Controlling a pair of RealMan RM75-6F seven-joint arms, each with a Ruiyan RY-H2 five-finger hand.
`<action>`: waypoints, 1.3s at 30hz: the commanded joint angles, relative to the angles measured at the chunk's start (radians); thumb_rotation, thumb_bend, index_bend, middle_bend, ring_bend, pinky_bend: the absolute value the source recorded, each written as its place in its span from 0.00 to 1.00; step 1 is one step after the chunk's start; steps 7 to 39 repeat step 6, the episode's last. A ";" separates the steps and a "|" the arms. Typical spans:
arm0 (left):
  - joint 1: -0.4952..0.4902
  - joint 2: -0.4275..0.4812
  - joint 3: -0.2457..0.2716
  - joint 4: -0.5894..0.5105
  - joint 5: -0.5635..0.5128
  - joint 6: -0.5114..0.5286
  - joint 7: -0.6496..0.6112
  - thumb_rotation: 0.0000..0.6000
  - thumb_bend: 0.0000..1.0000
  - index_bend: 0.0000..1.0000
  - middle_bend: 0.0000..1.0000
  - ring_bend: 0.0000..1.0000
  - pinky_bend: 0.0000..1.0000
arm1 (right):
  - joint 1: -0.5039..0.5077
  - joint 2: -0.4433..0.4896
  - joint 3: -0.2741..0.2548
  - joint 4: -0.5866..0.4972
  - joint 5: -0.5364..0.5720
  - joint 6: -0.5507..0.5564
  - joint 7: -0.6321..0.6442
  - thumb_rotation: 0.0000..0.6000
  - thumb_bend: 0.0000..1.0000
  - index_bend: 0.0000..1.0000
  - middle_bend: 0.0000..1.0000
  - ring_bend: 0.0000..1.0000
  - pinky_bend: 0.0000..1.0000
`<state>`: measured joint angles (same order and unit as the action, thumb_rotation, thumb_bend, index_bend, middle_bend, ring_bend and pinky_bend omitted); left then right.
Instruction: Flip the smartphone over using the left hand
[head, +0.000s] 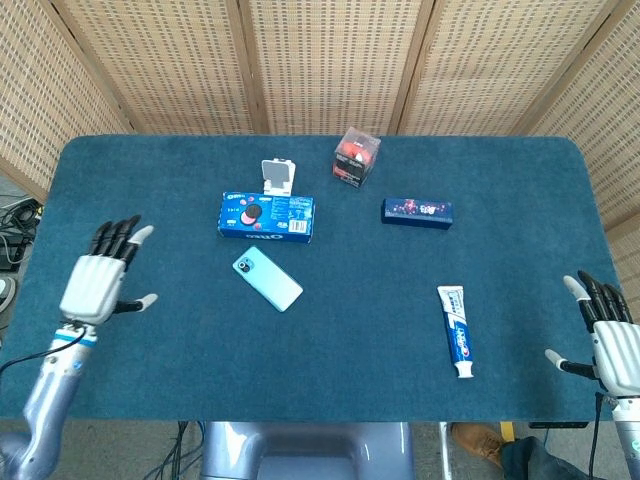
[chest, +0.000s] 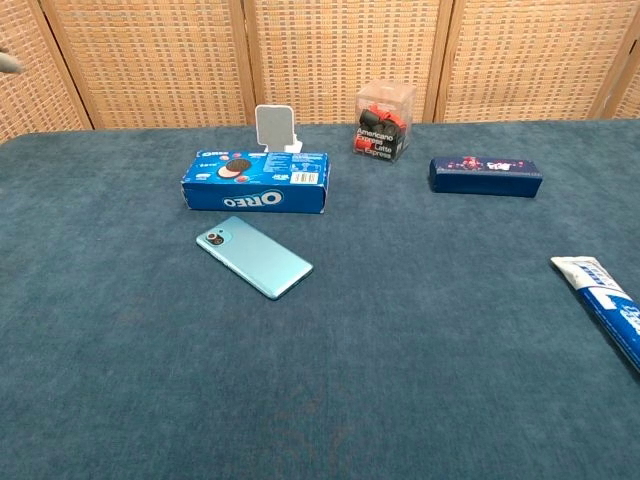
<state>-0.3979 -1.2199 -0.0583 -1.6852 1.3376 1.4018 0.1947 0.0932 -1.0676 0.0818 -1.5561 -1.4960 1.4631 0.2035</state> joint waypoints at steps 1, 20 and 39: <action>0.125 0.083 0.076 -0.070 0.073 0.144 -0.072 1.00 0.00 0.00 0.00 0.00 0.00 | -0.002 0.002 -0.001 -0.003 -0.003 0.003 0.000 1.00 0.00 0.08 0.00 0.00 0.00; 0.193 0.138 0.120 -0.117 0.098 0.180 -0.085 1.00 0.00 0.00 0.00 0.00 0.00 | -0.006 0.005 -0.005 -0.010 -0.017 0.015 -0.002 1.00 0.00 0.08 0.00 0.00 0.00; 0.193 0.138 0.120 -0.117 0.098 0.180 -0.085 1.00 0.00 0.00 0.00 0.00 0.00 | -0.006 0.005 -0.005 -0.010 -0.017 0.015 -0.002 1.00 0.00 0.08 0.00 0.00 0.00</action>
